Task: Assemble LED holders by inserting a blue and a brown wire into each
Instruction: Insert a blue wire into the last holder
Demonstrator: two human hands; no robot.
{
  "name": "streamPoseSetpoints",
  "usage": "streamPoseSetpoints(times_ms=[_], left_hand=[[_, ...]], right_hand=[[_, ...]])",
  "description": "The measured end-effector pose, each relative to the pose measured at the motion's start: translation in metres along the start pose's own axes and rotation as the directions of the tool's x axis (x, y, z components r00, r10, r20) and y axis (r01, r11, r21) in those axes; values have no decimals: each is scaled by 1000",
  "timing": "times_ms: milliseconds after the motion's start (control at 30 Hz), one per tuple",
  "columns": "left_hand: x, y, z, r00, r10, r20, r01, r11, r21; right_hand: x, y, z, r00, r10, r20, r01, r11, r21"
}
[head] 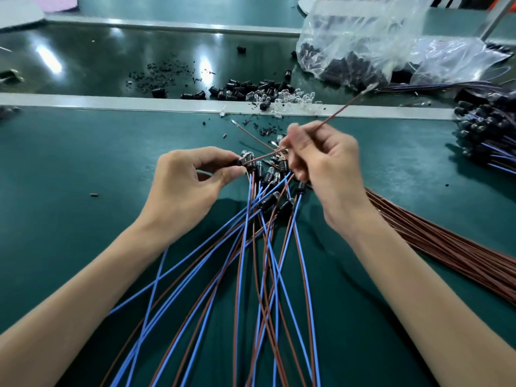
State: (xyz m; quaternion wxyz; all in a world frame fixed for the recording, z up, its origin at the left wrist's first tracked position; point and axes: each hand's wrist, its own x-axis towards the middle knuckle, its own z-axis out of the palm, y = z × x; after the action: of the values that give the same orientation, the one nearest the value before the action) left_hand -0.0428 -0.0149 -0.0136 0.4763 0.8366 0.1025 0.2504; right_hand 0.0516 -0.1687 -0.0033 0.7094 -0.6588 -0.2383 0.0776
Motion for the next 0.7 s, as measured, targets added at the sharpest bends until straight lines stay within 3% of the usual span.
streamPoseSetpoints(times_ms=[100, 233, 333, 467, 567, 700], left_hand=[[0, 1, -2, 999, 31, -13, -30, 999, 45], [2, 2, -4, 998, 50, -26, -48, 997, 59], [1, 0, -5, 998, 54, -21, -53, 997, 64], [0, -1, -4, 998, 66, 13, -67, 993, 101], [1, 0, -5, 998, 59, 25, -61, 996, 61], [0, 2, -4, 998, 56, 35, -56, 998, -5]], right_hand=[[-2, 1, 2, 991, 48, 121, -43, 998, -43], [2, -5, -2, 992, 90, 84, -101, 985, 143], [2, -2, -2, 992, 114, 55, -116, 992, 41], [-1, 3, 1, 983, 57, 175, -59, 998, 5], [2, 0, -3, 991, -30, 129, 25, 999, 36], [2, 4, -4, 992, -18, 123, 24, 999, -42]])
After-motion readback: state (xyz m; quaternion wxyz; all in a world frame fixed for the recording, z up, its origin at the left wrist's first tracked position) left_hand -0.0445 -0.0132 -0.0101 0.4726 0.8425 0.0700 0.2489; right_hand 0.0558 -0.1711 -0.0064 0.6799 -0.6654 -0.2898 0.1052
